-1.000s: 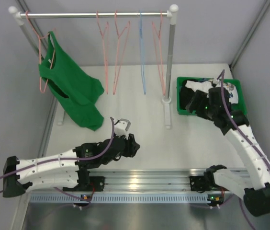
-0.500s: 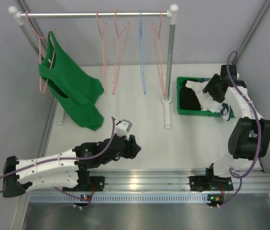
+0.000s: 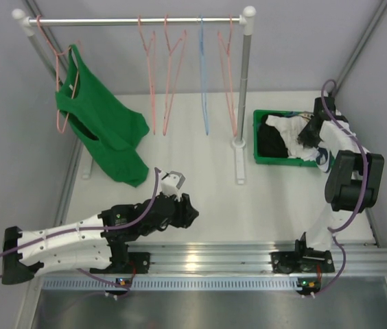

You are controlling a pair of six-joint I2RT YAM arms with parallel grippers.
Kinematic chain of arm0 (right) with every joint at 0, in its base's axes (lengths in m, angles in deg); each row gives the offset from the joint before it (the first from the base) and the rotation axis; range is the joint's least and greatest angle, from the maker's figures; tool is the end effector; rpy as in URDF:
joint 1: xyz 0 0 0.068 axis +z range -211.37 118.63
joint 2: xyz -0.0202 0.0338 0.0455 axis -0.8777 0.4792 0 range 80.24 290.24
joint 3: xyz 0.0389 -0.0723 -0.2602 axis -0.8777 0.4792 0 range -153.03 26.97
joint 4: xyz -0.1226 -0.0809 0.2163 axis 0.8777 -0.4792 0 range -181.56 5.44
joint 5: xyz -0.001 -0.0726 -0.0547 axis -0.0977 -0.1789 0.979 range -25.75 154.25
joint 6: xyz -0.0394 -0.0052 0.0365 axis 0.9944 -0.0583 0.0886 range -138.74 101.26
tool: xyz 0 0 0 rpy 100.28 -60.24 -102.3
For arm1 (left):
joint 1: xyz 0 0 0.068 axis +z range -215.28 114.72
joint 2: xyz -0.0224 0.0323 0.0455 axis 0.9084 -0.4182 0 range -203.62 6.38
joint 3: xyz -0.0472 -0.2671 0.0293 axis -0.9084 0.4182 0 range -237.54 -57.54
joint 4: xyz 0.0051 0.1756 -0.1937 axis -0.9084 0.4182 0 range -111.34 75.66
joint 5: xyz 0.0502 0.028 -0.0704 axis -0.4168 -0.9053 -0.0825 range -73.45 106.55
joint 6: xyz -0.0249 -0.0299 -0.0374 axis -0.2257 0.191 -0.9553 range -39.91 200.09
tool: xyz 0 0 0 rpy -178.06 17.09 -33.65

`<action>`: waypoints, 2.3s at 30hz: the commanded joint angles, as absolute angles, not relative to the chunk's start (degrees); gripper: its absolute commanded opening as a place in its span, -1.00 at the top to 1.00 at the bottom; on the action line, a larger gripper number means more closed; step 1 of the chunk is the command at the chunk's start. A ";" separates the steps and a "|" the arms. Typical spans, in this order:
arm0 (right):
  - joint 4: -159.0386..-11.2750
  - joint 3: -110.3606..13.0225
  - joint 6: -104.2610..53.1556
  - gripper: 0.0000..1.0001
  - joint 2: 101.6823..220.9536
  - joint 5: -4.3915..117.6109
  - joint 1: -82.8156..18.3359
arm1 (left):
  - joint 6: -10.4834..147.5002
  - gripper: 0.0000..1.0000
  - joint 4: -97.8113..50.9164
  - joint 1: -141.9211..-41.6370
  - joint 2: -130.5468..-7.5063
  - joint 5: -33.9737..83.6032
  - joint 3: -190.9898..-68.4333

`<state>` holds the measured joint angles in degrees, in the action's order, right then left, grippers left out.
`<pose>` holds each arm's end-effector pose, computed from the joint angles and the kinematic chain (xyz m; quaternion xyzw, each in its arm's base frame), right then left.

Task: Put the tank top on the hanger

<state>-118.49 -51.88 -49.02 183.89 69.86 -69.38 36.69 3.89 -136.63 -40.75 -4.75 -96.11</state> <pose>0.3824 -0.0573 0.2281 0.3279 0.9043 0.0057 0.2731 0.0699 -0.1670 0.2701 0.1249 0.8623 -0.3019 0.3869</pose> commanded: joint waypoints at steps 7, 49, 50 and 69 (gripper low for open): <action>-119.54 -55.39 -46.69 0.89 172.09 68.82 -70.24 | 36.23 0.02 4.85 -137.00 -40.47 -5.95 -98.23; -113.84 -21.03 -89.40 1.00 134.19 102.75 2.27 | 34.12 -0.03 0.19 -137.00 -34.31 -7.18 -92.44; -112.00 -20.76 -88.71 1.00 135.86 101.44 2.01 | 33.95 -0.03 -0.25 -136.91 -34.49 -7.00 -91.83; -103.54 -19.27 -70.51 -0.11 146.71 76.99 -22.08 | 31.66 -0.08 -26.96 -136.91 -54.06 -2.87 -82.85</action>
